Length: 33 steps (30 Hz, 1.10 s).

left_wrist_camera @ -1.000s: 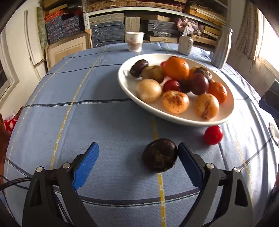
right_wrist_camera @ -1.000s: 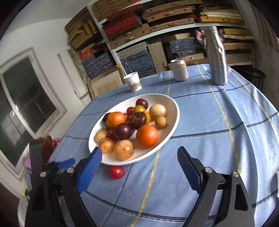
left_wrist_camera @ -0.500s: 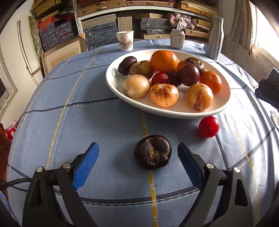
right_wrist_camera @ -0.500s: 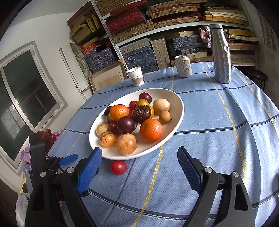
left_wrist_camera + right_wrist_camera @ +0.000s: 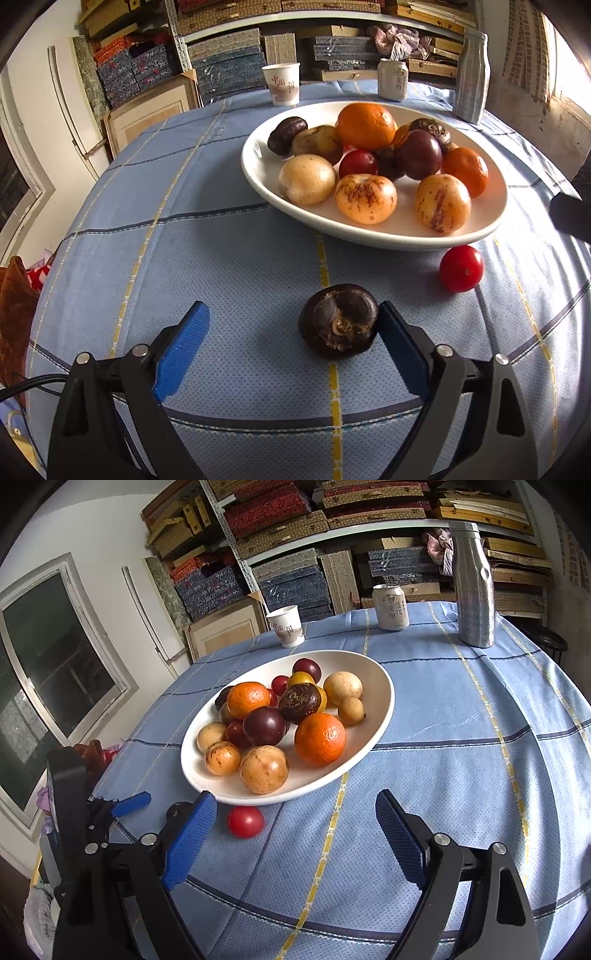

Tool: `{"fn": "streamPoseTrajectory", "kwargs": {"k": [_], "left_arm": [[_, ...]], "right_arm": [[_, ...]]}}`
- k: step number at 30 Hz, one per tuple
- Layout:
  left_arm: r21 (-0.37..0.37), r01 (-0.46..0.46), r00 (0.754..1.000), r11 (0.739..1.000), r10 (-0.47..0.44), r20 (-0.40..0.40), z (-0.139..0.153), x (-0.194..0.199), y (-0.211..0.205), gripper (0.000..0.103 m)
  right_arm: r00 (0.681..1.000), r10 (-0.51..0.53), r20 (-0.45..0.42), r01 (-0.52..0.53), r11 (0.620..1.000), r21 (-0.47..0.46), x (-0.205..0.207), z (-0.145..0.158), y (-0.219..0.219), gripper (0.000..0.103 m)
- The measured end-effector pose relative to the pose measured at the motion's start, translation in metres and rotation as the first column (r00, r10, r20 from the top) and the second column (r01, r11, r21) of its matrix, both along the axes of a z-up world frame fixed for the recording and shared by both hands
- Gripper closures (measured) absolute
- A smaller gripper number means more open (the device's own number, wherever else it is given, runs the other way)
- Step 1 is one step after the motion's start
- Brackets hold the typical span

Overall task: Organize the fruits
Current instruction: 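Grasp the last dark brown fruit with the left tool, then hold the dark brown fruit in the left tool while the right grasps the last red tomato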

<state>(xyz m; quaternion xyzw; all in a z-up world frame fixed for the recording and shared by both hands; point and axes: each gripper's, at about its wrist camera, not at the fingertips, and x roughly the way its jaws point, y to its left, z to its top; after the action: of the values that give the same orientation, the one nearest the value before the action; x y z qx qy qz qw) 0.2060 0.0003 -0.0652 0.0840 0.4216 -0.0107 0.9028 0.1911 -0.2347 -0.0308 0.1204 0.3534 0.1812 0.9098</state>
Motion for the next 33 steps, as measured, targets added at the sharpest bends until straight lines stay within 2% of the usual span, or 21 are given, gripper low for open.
{"fn": "streamPoseTrajectory", "kwargs": {"k": [4,7,12,14,17,21,27,33], "left_arm": [[0.001,0.002,1.0,1.0,-0.002,0.012,0.002,0.0,-0.001,0.015],[-0.006,0.012,1.0,1.0,-0.011,0.015,0.003,-0.001,-0.002,0.024],[-0.006,0.02,1.0,1.0,-0.02,0.014,0.002,-0.003,-0.005,0.029],[-0.018,0.031,0.999,0.999,-0.031,0.013,0.002,-0.004,-0.005,0.037],[-0.042,0.062,0.998,0.997,-0.062,-0.005,0.0,-0.005,-0.009,0.062],[-0.089,0.081,0.997,0.993,-0.082,-0.009,0.001,-0.008,-0.008,0.062],[-0.104,0.033,0.999,0.994,-0.031,0.029,0.012,-0.01,0.002,0.062],[-0.155,-0.003,0.998,0.988,0.014,0.065,0.026,-0.01,0.02,0.062]], "right_arm": [[1.0,0.006,-0.003,-0.006,1.0,-0.011,0.0,-0.001,0.003,0.014],[1.0,0.007,-0.006,-0.007,1.0,-0.013,0.0,-0.002,0.002,0.014],[1.0,0.007,-0.007,-0.007,1.0,-0.013,0.001,-0.002,0.002,0.014],[1.0,0.008,-0.007,-0.008,1.0,-0.014,0.001,-0.002,0.002,0.014],[1.0,0.007,-0.007,-0.008,1.0,-0.013,0.0,-0.002,0.002,0.014],[1.0,0.021,-0.003,-0.021,1.0,-0.02,0.0,-0.002,0.006,0.014],[0.997,0.072,-0.007,-0.073,0.994,-0.078,-0.004,-0.008,0.026,0.014],[0.993,0.118,-0.023,-0.12,0.984,-0.133,-0.006,-0.013,0.048,0.014]]}}
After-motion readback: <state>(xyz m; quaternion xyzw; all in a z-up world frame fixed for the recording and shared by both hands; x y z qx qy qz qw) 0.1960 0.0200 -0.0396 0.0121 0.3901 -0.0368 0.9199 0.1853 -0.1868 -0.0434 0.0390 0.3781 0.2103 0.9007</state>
